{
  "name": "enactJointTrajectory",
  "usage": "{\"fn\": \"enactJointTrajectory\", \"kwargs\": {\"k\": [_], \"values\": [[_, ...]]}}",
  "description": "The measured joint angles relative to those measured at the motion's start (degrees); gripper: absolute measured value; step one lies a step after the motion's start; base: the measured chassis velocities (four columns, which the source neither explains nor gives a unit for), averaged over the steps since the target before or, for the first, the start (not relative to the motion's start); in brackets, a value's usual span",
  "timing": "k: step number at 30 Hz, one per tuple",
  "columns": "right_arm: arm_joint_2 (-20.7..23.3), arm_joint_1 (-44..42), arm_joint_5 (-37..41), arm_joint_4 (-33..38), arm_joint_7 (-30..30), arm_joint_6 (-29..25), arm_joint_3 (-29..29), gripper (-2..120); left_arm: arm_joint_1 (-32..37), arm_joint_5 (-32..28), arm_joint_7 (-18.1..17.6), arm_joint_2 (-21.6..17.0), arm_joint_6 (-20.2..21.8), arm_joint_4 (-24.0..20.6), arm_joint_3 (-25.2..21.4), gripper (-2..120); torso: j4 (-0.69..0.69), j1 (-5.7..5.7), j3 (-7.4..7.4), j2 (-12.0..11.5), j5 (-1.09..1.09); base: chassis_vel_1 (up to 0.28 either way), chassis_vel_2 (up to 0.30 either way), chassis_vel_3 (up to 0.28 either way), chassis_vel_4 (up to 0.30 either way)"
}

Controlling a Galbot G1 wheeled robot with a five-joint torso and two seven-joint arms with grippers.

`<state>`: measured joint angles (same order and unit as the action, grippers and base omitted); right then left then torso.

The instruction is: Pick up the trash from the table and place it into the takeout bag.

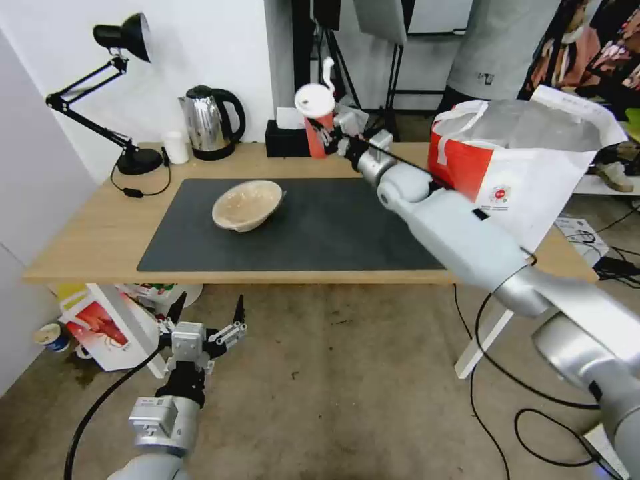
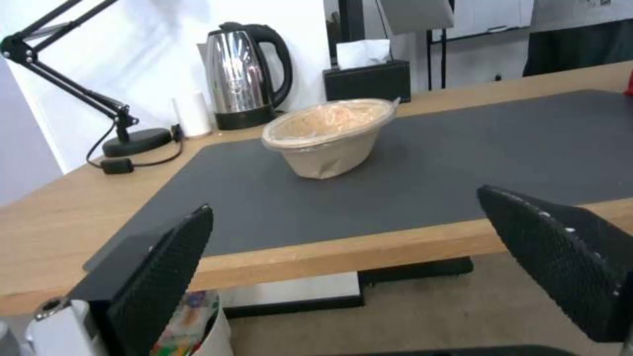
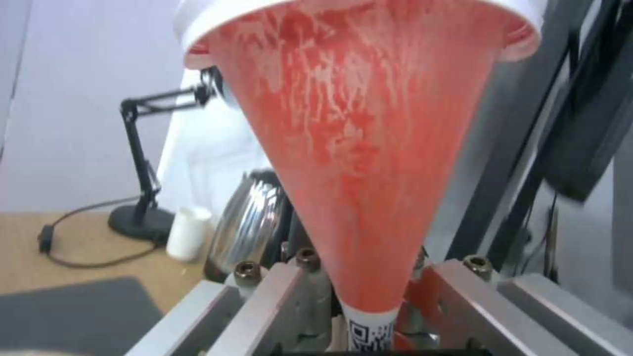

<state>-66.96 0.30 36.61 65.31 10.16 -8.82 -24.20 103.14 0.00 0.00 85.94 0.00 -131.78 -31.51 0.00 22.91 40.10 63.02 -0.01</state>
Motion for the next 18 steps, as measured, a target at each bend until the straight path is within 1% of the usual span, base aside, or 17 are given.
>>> {"fn": "enactJointTrajectory", "kwargs": {"k": [2, 7, 9, 15, 18], "values": [[1.09, 2.00, 0.25, 0.89, 0.11, -0.04, -0.03, 3, 0.00, 0.00, 0.00, 0.00, 0.00, 0.00, 0.00, 100, 0.00, 0.00, 0.00, 0.00, 0.01, 0.000, 0.000, 0.000, 0.000], [2.68, 3.65, 0.77, 1.48, 0.12, -0.05, 0.31, 3, 0.00, 0.00, 0.00, 0.00, 0.00, 0.00, 0.00, 100, 0.00, 0.00, 0.00, 0.00, 0.02, 0.000, 0.000, 0.000, 0.000], [4.04, 4.49, 0.90, 1.61, 0.28, -0.05, 1.29, 3, 0.00, 0.00, 0.00, 0.00, 0.00, 0.00, 0.00, 100, -0.01, 0.00, 0.00, 0.00, 0.02, 0.000, 0.000, 0.000, 0.000], [5.71, 5.43, 0.95, 1.37, 0.62, -0.11, 3.58, 3, 0.00, 0.00, 0.00, 0.00, 0.00, 0.00, 0.00, 100, 0.00, 0.00, 0.00, 0.00, 0.02, 0.000, 0.000, 0.000, 0.000], [7.64, 6.26, 0.96, 1.25, 0.94, -0.21, 5.21, 3, 0.00, 0.00, 0.00, 0.00, 0.00, 0.00, 0.00, 100, -0.01, 0.00, 0.00, 0.00, 0.02, 0.000, 0.000, 0.000, 0.000]]}}
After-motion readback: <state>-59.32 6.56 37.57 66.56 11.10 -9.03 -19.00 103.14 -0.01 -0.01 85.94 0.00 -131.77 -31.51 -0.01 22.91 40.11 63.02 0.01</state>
